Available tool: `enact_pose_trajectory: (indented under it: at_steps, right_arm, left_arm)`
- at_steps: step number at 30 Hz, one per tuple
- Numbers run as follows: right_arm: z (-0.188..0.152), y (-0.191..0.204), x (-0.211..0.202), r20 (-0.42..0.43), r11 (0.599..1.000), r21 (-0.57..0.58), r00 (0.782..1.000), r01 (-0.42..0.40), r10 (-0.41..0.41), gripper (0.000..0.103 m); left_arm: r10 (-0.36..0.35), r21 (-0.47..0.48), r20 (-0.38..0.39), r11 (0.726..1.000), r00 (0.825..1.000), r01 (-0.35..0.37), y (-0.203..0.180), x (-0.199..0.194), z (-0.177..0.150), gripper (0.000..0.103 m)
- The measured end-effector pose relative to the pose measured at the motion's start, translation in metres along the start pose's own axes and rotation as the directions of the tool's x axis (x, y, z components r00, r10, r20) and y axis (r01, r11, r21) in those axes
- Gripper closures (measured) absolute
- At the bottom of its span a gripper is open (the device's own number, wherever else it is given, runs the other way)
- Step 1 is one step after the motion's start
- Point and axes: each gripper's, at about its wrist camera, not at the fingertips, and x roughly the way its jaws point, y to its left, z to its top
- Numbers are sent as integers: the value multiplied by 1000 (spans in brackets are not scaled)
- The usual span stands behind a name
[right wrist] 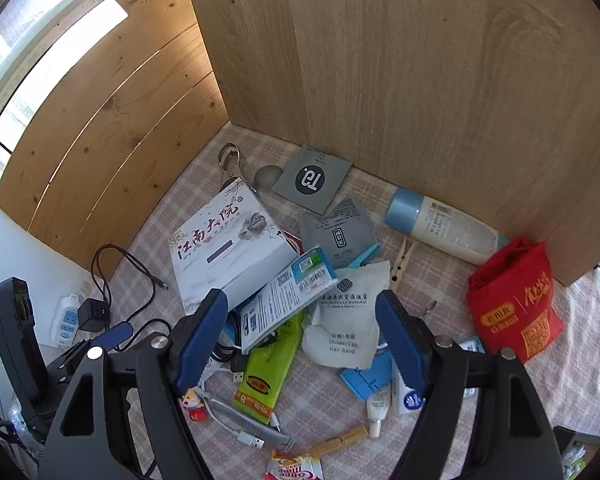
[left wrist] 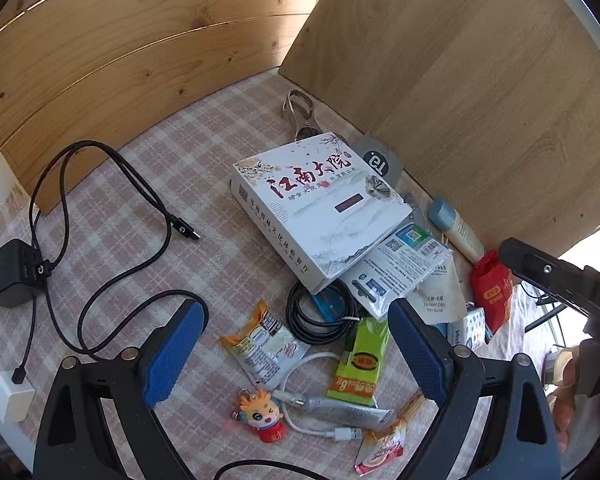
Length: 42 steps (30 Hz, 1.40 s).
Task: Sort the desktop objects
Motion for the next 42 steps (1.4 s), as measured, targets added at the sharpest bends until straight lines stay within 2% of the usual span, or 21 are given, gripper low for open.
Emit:
enact_pose_trajectory:
  at_steps: [3, 7, 13, 18, 20, 21, 28, 34, 38, 42]
  right_arm:
    - [18, 8, 31, -51, 1000, -4, 999, -19, 19, 40]
    - [36, 11, 69, -97, 999, 13, 994, -47, 48, 44]
    - [58, 19, 106, -135, 994, 39, 985, -102, 106, 45]
    - [57, 24, 128, -186, 986, 71, 969, -152, 163, 46]
    - [51, 24, 131, -191, 983, 89, 966, -162, 176, 48]
    - [48, 24, 130, -184, 982, 91, 967, -163, 178, 49]
    - [18, 27, 102, -167, 988, 68, 975, -139, 148, 49]
    - [-17, 18, 59, -114, 980, 107, 977, -169, 181, 49]
    - [-44, 9, 21, -55, 981, 108, 985, -159, 166, 49]
    - [-82, -12, -18, 0, 982, 138, 991, -132, 133, 49]
  left_arm:
    - [2, -23, -7, 1000, 1000, -2, -5, 15, 10, 11]
    - [-6, -57, -35, 998, 999, 4, -5, 36, 19, 15]
    - [-28, -118, -48, 993, 998, 22, 1, 56, 30, 15]
    - [-47, -122, -43, 992, 998, 41, 1, 64, 38, 16]
    - [-70, -125, -54, 990, 996, 63, 2, 68, 38, 28]
    - [-61, -127, -51, 990, 997, 55, 2, 67, 37, 29]
    - [-64, -93, -32, 994, 997, 61, -4, 47, 21, 29]
    - [-47, -8, 16, 999, 999, 48, -29, 12, 4, 30]
    - [-72, 43, 24, 997, 997, 71, -42, -6, -15, 30]
    - [-109, 114, 4, 988, 994, 108, -67, -28, -49, 30]
